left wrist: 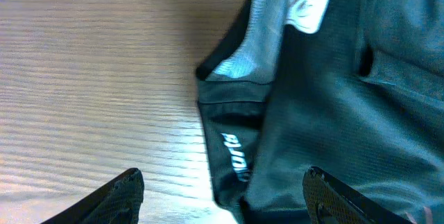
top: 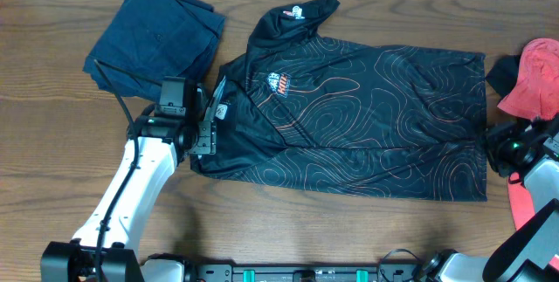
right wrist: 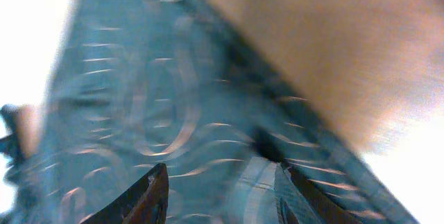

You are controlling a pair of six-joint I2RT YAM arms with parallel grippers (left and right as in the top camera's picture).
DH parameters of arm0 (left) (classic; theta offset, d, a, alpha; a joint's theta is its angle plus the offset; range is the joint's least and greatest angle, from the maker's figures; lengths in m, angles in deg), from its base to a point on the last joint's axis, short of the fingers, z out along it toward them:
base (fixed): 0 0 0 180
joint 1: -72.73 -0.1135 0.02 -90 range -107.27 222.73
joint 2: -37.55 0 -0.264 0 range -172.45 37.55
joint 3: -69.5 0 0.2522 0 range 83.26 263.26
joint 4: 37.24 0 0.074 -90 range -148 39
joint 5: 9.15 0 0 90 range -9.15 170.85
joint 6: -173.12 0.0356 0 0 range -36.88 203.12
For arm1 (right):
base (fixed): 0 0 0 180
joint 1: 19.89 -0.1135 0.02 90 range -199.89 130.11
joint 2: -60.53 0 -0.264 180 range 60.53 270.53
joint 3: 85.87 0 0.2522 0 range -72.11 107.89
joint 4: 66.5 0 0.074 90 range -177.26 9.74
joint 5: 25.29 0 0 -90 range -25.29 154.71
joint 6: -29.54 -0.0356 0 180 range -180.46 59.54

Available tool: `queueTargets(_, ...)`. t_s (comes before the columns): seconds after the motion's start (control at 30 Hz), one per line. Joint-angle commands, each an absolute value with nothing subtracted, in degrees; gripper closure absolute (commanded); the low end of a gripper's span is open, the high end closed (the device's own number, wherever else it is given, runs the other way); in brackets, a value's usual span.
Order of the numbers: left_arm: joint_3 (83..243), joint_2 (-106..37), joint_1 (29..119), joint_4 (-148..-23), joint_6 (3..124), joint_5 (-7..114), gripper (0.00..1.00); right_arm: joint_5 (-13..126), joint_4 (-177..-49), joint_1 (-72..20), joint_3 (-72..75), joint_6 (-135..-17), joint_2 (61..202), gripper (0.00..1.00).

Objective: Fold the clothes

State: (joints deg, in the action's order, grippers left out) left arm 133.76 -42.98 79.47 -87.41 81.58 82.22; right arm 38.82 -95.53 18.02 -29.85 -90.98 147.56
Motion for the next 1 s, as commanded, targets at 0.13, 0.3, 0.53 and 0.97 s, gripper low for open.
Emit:
queueTargets(0.13, 144.5, -42.3, 81.3, -92.1, 82.3, 68.2, 0.24, 18.7, -93.3, 17.2, -24.4, -87.1, 146.3, 0.59)
queueTargets(0.3, 152.6, -45.0, 84.7, -92.5, 85.8, 67.6, 0.24, 19.0, -100.0, 11.0, -17.3, -80.8, 146.3, 0.62)
queueTargets(0.53, 160.8, -57.5, 85.3, -92.1, 85.9, 67.8, 0.24, 38.4, -113.5, 1.0, -8.3, -77.6, 146.3, 0.59)
queueTargets(0.97, 160.7, -66.6, 85.0, -110.4, 81.4, 72.4, 0.27, 51.8, -139.0, -0.6, -9.0, -78.1, 150.0, 0.46)
